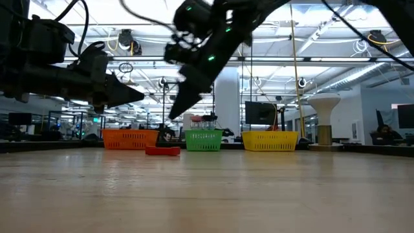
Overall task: Pick & Place Office items
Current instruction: Put the red digital clock into the orange bin
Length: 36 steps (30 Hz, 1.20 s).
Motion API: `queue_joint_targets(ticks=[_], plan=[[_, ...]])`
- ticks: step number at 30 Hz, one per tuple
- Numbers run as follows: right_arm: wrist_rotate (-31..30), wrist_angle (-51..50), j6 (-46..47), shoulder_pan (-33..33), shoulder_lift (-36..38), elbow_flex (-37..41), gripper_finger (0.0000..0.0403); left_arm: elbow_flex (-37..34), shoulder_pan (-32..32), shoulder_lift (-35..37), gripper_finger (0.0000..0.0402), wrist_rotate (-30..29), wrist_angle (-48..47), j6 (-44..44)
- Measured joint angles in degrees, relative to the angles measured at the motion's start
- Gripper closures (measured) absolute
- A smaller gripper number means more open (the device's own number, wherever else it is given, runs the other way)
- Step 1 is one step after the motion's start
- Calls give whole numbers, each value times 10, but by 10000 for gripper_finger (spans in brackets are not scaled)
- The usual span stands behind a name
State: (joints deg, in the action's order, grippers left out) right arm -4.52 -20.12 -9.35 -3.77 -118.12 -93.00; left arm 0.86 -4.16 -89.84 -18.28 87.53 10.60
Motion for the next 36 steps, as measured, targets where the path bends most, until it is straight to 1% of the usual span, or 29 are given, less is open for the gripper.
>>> queue_joint_targets(ticks=[2, 5, 8, 9, 11, 12, 13, 15, 18, 23, 27, 29, 32, 36], plan=[[0, 22, -12, 2, 33, 47, 197, 3, 0, 0, 385, 19, -6, 5], [1, 79, -12, 2, 107, 164, 251, 12, 2, 0, 392, 44, -28, 16], [2, 186, -2, 0, 181, 288, 317, 32, 2, 0, 398, 75, -74, 19], [1, 208, 3, 0, 205, 328, 338, 42, 2, 0, 395, 88, -91, 18], [2, 286, 6, 0, 244, 394, 379, 70, 3, 0, 385, 105, -143, 17], [3, 315, 6, 0, 267, 427, 390, 88, 2, 0, 380, 111, -181, 17], [2, 332, 8, -1, 288, 457, 396, 108, 2, 0, 373, 116, -226, 17], [2, 394, 16, -4, 318, 504, 389, 152, 0, 0, 358, 130, -325, 17], [1, 430, 29, -11, 362, 566, 378, 226, 0, -1, 327, 160, -477, 17], [1, 484, 33, -17, 414, 630, 386, 352, 6, 0, 265, 173, -730, 6], [0, 500, 30, -19, 440, 660, 400, 427, 13, -1, 210, 178, -888, -47], [1, 495, 28, -19, 453, 674, 401, 448, 17, -4, 185, 177, -938, -72], [1, 502, 24, -19, 457, 686, 398, 469, 12, -6, 153, 158, -1000, -93], [1, 499, 17, -19, 458, 687, 397, 479, -6, -20, 128, 153, -1018, -118]])
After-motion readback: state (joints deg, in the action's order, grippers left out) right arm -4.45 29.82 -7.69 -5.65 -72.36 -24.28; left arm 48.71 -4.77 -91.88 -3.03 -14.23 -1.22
